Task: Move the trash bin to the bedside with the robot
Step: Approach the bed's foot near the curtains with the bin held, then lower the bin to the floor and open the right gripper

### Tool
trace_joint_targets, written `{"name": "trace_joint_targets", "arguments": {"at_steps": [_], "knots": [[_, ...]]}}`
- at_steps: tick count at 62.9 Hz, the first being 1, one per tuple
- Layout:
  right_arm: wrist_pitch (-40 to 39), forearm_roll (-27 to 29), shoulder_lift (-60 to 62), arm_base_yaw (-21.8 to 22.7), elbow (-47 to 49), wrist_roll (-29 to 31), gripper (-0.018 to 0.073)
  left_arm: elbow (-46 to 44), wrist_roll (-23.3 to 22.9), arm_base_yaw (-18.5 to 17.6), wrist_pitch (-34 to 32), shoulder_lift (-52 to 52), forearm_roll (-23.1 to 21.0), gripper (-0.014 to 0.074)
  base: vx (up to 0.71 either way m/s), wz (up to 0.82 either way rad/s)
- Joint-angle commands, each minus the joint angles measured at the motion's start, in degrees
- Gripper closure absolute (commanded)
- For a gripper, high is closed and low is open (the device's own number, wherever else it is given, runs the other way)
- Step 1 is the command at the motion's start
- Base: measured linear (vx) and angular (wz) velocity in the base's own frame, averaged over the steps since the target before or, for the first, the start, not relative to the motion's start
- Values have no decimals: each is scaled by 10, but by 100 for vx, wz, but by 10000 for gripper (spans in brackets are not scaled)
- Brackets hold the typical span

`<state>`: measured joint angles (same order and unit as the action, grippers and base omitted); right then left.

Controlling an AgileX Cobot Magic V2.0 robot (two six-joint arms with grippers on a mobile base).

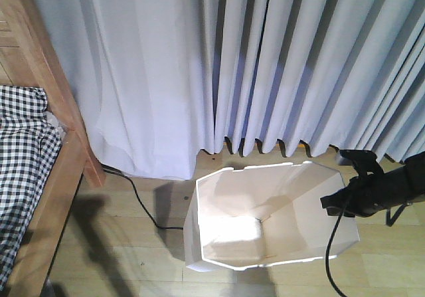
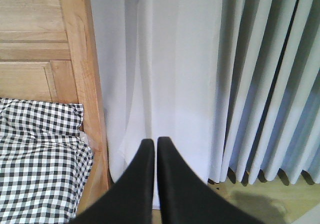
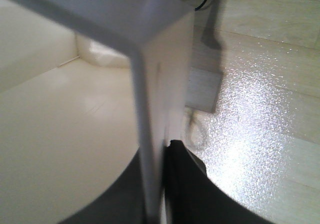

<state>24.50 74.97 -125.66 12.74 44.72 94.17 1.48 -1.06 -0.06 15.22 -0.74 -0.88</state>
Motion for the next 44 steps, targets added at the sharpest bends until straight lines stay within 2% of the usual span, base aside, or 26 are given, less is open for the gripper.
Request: {"name": "trace_joint_targets", "arguments": {"at_steps": [1, 8, 15, 21, 29, 36, 44], "knots": [[82, 25, 21, 3, 36, -40, 564, 11, -3, -1, -40, -8, -2, 603, 0, 0], [81, -23, -4, 4, 80, -109, 562, 11, -3, -1, -40, -8, -2, 603, 0, 0], [81, -95, -40, 4, 135, -176, 561, 11, -3, -1, -40, -8, -2, 603, 0, 0], [81, -157, -77, 4, 187, -222, 559, 11, -3, -1, -40, -8, -2, 603, 0, 0], [81, -212, -129, 3, 250, -278, 557, 11, -3, -1, -40, -8, -2, 603, 0, 0], [82, -240, -172, 3, 299, -295, 552, 11, -3, -1, -40, -8, -2, 603, 0, 0], [85, -240, -226, 3, 353, -314, 548, 11, -3, -1, -40, -8, -2, 603, 0, 0]]}}
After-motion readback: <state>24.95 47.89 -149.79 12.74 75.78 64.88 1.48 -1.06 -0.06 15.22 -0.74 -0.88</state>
